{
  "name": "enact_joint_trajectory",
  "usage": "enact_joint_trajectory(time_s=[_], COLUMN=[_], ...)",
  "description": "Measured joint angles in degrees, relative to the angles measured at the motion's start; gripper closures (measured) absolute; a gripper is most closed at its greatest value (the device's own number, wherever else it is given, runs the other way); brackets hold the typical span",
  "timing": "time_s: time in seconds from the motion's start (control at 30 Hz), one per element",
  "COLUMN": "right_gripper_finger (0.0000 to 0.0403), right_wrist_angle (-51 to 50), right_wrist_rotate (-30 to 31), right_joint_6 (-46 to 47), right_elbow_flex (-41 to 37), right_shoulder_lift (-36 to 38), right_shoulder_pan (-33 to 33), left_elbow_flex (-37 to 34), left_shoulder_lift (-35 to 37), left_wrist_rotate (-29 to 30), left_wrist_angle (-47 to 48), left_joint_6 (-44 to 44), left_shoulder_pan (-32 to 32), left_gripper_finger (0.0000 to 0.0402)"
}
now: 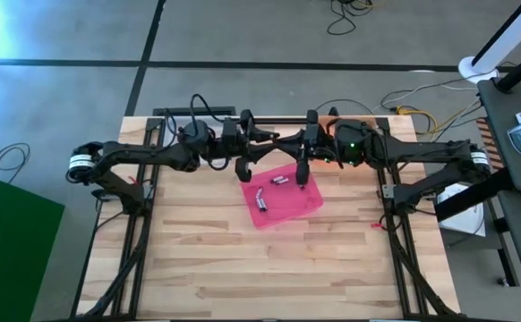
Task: Sort batteries
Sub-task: Put the black battery into the transparent bin
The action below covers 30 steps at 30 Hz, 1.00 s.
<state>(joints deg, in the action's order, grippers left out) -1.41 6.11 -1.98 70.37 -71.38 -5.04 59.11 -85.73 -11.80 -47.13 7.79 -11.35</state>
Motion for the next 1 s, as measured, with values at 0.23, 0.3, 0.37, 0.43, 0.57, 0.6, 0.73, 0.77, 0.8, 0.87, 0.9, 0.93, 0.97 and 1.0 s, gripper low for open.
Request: enact_joint_trajectory(time_s=[0.23,0.3,0.37,0.43,0.57,0.6,0.73,0.77,0.8,0.87,0.9,0.93,0.97,1.0], right_gripper_finger=[0.0383,0.0383,0.0383,0.038,0.0349,0.0335,0.0269,0.0253,0.0237,0.0209,0.0197,0.0187,0.0178,0.017], right_wrist_angle=[-0.09,-0.21,-0.13,-0.05,0.1,-0.27,-2.04,-2.88,-3.54,-6.05,-7.1,-8.32,-9.85,-11.5], right_wrist_rotate=[-0.39,-0.42,-0.43,-0.42,-0.29,-0.03,0.54,0.53,0.52,0.39,0.17,0.11,-0.23,-1.08], right_joint_6=[-0.37,-0.42,-0.34,0.67,3.36,4.14,7.0,7.55,8.07,8.43,8.45,8.51,8.97,9.87], right_elbow_flex=[-0.02,-0.04,-0.04,-0.04,-0.04,-0.02,1.34,1.64,1.91,2.51,2.77,3.14,3.6,4.02], right_shoulder_lift=[0.46,0.66,0.76,0.77,0.84,1.05,1.48,1.51,1.51,1.49,1.49,1.51,1.53,1.53], right_shoulder_pan=[0.07,0.07,0.07,0.04,0.04,0.01,-1.11,-1.46,-1.8,-2.65,-3.2,-3.85,-4.66,-5.76], left_elbow_flex=[0.0,0.0,0.0,0.0,0.0,0.1,3.32,4.41,5.56,8.17,9.51,11.03,12.16,13.01], left_shoulder_lift=[0.05,0.09,0.18,0.33,1.25,1.82,3.97,4.18,4.2,4.2,4.25,4.33,4.42,4.48], left_wrist_rotate=[-1.89,-1.91,-2.08,-2.29,-2.53,-2.68,-1.71,-1.23,-1.16,-0.94,-0.91,-0.72,0.0,0.55], left_wrist_angle=[-0.07,-0.04,-0.04,0.02,1.17,2.29,10.8,13.69,16.9,23.49,26.9,30.74,34.5,38.45], left_joint_6=[0.03,0.09,0.39,1.42,4.4,4.99,5.56,5.62,5.63,5.65,5.69,6.15,7.08,7.88], left_shoulder_pan=[-0.04,-0.14,-0.27,-0.46,-0.97,-1.25,-2.58,-3.08,-3.66,-5.02,-5.85,-6.9,-8.02,-9.25], left_gripper_finger=[0.0351,0.0364,0.0379,0.039,0.0391,0.0391,0.0391,0.0391,0.0391,0.0391,0.0391,0.0391,0.0391,0.0391])
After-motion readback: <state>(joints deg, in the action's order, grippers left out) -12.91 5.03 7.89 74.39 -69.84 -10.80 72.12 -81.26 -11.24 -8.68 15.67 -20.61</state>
